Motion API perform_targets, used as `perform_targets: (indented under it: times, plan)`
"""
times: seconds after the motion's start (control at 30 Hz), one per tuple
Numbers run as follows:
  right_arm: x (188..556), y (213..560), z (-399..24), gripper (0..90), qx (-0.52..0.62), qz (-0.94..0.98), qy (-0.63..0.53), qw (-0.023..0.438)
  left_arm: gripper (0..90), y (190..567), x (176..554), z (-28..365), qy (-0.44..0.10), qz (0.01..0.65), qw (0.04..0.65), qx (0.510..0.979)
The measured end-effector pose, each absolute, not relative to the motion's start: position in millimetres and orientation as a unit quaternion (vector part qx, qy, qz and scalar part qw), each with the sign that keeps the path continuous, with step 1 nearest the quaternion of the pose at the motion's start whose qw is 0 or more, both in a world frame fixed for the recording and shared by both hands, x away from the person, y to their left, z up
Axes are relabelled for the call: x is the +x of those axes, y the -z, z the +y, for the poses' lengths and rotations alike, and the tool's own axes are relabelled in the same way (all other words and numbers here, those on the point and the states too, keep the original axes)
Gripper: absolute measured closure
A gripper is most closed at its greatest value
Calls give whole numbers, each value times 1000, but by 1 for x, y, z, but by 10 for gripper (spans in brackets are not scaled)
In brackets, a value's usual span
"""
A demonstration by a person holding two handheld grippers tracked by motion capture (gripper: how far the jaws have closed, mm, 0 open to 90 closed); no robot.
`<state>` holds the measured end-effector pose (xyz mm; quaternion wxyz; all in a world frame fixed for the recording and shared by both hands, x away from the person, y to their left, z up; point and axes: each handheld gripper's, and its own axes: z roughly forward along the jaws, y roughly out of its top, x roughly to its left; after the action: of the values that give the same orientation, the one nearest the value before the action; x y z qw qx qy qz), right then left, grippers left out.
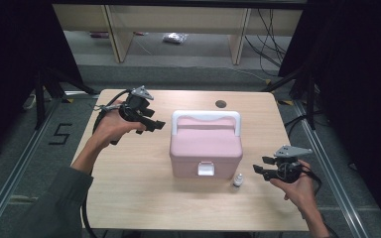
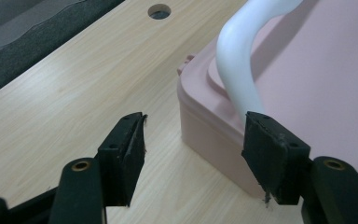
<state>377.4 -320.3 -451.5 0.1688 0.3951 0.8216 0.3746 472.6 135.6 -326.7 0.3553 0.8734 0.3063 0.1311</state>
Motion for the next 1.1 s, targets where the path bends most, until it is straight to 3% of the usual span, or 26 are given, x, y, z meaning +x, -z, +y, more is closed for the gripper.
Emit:
perform_targets:
  times: [0.43,1.1]
  plan:
    - [377,453,-321,469,394,824,-371,167,270,304,475,109,-111,250,322,906]
    - [377,458,-323,466,390,829,-367,163,259,295,485,72,-115,216,290,925]
